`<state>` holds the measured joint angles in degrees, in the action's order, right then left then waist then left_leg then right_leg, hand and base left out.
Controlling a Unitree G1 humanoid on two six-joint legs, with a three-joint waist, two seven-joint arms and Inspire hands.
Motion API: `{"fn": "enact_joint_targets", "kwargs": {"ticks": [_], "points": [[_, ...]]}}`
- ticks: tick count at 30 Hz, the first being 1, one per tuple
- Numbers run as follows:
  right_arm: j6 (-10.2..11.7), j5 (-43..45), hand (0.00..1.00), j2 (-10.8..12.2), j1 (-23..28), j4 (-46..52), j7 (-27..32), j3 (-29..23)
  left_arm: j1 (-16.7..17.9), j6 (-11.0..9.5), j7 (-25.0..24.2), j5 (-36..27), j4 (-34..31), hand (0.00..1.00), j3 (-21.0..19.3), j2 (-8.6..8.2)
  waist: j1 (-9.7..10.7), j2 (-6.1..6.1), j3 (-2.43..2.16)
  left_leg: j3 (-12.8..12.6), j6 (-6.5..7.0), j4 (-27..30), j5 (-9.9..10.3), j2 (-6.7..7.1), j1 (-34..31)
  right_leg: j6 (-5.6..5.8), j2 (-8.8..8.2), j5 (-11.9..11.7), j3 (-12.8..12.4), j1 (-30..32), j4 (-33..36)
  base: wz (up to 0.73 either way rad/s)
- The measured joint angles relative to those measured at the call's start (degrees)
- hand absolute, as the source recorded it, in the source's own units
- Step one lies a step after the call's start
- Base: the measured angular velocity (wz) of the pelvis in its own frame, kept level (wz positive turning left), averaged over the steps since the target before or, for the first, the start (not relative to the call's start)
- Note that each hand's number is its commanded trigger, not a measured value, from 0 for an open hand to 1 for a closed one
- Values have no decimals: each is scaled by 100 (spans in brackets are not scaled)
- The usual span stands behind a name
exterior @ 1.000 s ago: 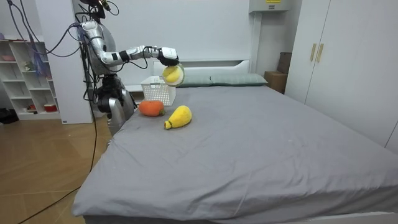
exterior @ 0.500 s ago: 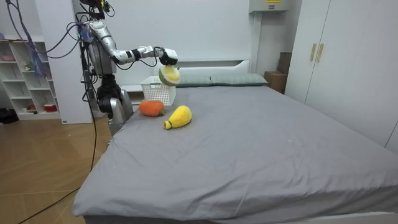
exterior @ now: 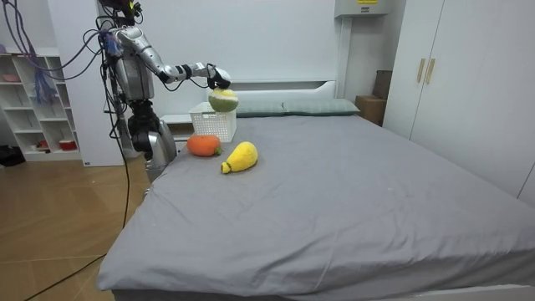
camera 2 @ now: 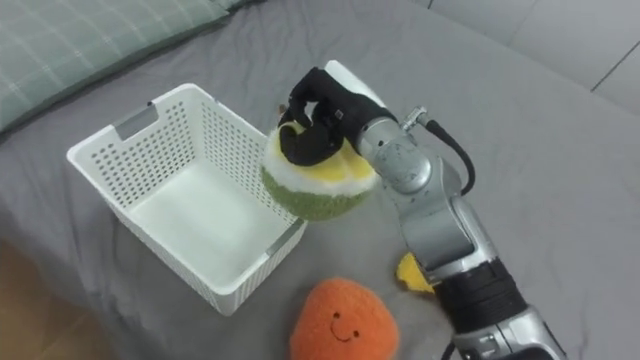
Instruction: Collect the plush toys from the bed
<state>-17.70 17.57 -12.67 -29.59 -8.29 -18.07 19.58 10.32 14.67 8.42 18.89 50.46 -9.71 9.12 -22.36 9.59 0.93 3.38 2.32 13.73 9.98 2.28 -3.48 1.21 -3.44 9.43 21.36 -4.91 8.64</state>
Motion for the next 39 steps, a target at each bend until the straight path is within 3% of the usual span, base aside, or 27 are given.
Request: {"fn": "enact_joint_targets", "kwargs": {"ticks": [6, 15, 17, 23, 39], "points": [[-101, 16, 100, 282, -178, -247, 91, 56, 30, 138, -34, 7, -26, 0, -6, 54, -196, -26, 18, 94, 11, -6, -37, 40, -13, 0, -20, 0, 81, -29, -7, 9], [-106, -29, 100, 307, -282, -385, 318, 387, 38, 136, -31, -2, -59, 0, 98, 86, -176, -7, 5, 142, 13, -1, -53, 56, -98, 2, -26, 1, 90, 3, -3, 3], [-106, -30, 2, 305, -431, -384, 318, 402, 7, 135, -32, 5, -70, 0, 103, 87, -163, -7, 4, 139, 13, -4, -53, 56, -93, 2, -26, 1, 97, 2, -3, 0], [-105, -27, 0, 285, -798, -302, 318, 401, -66, 132, -11, 83, -109, 0, 104, 86, -154, 6, -4, 130, 14, -11, -53, 57, -87, 2, -29, 1, 95, -2, -3, 0], [-98, 60, 0, 268, -578, -212, 368, 402, -49, 204, 11, 444, -184, 0, 106, 83, -163, 24, 1, 131, 11, -9, -62, 56, 21, 2, -25, 1, 67, -104, -2, 0]]}}
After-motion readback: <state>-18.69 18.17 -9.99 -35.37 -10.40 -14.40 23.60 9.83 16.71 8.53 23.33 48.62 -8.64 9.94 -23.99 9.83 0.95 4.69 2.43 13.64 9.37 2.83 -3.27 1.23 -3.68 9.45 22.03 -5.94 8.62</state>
